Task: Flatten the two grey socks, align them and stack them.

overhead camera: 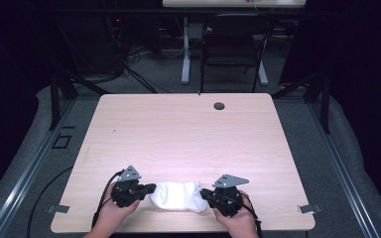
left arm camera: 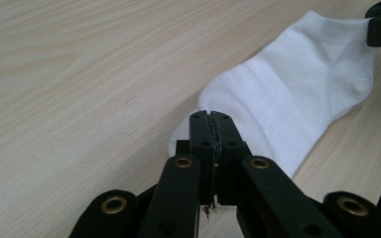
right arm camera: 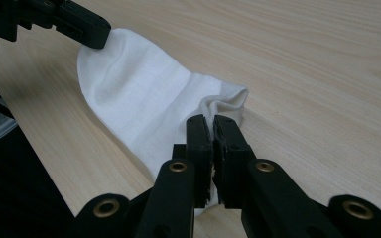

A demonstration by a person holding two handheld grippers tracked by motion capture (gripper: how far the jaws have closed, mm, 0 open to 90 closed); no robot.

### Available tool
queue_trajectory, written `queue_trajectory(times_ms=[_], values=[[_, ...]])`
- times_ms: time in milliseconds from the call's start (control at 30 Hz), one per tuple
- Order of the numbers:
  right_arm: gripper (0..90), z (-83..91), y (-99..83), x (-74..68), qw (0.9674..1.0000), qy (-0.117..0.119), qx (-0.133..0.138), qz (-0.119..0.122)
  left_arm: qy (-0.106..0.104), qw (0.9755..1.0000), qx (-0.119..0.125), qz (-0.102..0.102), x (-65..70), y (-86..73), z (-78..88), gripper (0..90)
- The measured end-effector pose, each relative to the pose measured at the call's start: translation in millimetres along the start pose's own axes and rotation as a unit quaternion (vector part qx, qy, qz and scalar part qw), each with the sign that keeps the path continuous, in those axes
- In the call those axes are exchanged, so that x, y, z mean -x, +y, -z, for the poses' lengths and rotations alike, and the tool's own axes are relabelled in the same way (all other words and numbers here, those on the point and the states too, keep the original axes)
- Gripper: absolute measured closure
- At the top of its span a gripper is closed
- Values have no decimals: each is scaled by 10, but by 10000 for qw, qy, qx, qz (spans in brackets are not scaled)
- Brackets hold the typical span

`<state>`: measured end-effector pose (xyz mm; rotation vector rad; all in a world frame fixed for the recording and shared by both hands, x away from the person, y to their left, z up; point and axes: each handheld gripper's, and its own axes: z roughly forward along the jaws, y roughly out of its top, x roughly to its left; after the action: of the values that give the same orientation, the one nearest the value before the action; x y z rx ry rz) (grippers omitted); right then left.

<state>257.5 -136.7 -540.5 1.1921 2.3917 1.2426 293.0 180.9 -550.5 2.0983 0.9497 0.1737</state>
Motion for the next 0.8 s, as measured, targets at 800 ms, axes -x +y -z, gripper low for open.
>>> queue_trajectory(times_ms=[800], values=[[858,-169,26,35,9999,-8,-96,59,70,9999,-120,6,-55,-37,-111,878]])
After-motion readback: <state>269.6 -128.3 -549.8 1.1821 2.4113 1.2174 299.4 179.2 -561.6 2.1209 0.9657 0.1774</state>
